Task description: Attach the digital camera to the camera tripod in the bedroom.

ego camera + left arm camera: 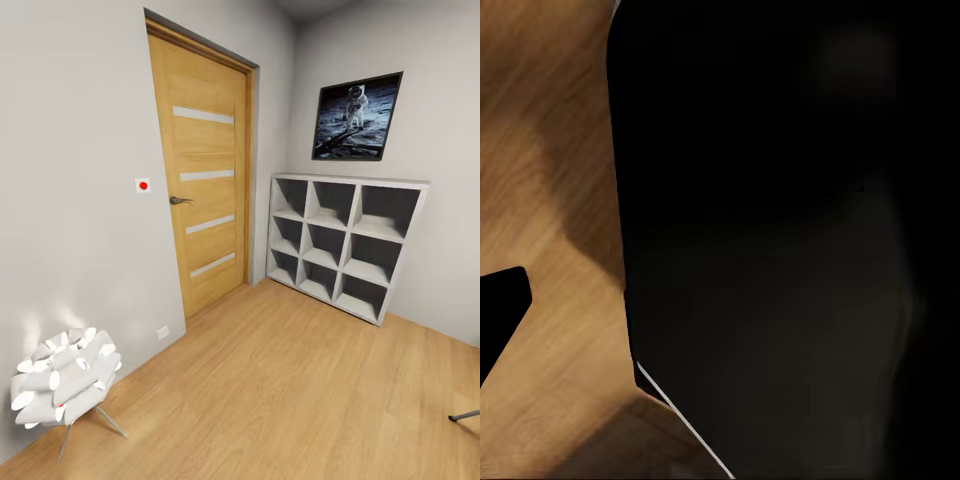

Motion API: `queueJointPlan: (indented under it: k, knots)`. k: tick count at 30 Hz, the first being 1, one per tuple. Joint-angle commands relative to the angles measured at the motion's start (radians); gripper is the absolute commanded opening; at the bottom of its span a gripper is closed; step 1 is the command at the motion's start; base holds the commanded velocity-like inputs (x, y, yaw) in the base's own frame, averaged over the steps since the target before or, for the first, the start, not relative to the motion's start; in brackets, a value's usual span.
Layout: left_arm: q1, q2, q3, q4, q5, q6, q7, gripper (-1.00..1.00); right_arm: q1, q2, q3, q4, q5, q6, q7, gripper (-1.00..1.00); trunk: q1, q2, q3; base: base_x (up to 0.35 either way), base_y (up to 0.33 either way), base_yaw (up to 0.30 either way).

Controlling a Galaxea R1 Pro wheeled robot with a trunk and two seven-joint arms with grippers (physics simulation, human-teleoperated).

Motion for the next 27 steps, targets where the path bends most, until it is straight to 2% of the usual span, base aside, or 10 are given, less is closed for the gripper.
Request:
queueJointPlan:
  k: [1, 6, 21, 27]
  knots:
    - [-0.001, -0.004, 0.006, -0.006, 0.006, -0.006, -0.002, 1.00, 0.000, -0.004, 0.006, -0.001, 0.006, -0.006, -0.001, 1.00, 0.000, 0.000, 0.000, 0.000, 0.000, 0.000]
    - [0.000, -0.005, 0.022, -0.033, 0.032, -0.023, -0.002, 1.00, 0.000, -0.007, 0.014, -0.001, 0.014, -0.019, -0.001, 1.00, 0.000, 0.000, 0.000, 0.000, 0.000, 0.000]
    - [0.001, -0.005, 0.023, -0.038, 0.037, -0.039, -0.002, 1.00, 0.000, -0.007, 0.009, 0.000, 0.009, -0.020, -0.003, 1.00, 0.000, 0.000, 0.000, 0.000, 0.000, -0.005]
    - [0.001, -0.005, 0.021, -0.038, 0.036, -0.040, -0.002, 1.00, 0.000, -0.006, 0.002, 0.001, 0.000, -0.040, -0.003, 1.00, 0.000, 0.000, 0.000, 0.000, 0.000, -0.180]
